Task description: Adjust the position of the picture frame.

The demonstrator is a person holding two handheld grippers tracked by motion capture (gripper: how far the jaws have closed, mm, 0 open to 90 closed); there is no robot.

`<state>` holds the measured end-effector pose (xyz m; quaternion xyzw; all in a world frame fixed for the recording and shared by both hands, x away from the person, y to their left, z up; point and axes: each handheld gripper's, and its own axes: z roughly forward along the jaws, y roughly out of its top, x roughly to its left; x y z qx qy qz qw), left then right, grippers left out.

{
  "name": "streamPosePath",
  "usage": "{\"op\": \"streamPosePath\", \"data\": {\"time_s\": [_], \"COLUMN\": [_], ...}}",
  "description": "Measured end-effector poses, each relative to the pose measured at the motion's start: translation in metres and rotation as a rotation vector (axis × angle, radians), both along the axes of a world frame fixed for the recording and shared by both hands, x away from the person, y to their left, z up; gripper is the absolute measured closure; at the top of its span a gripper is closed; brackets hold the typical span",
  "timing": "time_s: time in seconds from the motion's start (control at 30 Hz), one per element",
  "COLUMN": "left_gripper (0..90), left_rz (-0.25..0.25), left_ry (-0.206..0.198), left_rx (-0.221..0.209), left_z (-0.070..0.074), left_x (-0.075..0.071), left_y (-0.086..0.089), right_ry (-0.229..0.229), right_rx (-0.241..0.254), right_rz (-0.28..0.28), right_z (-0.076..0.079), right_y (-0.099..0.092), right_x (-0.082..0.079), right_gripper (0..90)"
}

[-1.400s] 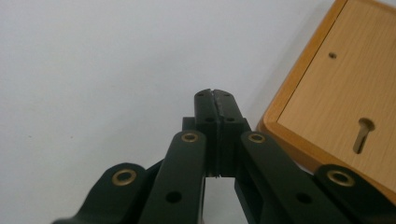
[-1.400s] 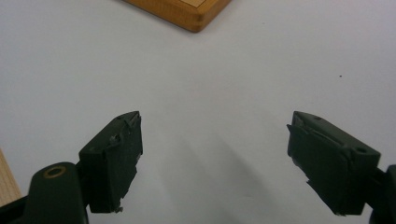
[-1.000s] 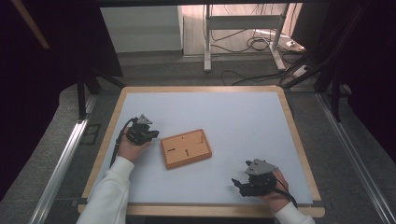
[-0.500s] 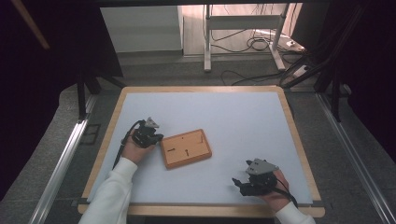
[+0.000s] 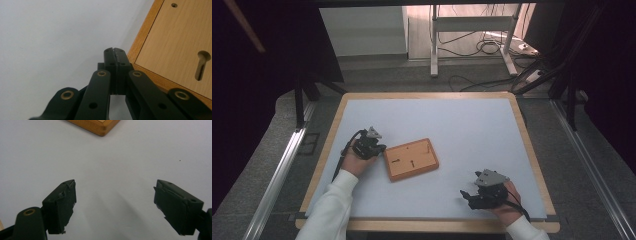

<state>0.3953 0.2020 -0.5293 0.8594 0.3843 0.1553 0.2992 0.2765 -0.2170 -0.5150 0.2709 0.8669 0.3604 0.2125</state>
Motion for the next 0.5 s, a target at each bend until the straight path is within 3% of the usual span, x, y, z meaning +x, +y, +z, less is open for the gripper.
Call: {"op": "streamPosePath", "data": {"time_s": [0.5], "left_gripper": [90.0], "left_rz": [-0.017], "left_ry": [0.002], "left_rx": [0.014], "left_z": [0.0015], "left_x": [-0.0096], "left_y": [-0.0048], "right_ry": [0.001], "right_rx": [-0.001], "right_rz": [0.005], "right_z": [0.0007], "right_y": [0.0032], "right_x": [-0.0004], "right_gripper": [18.4]}}
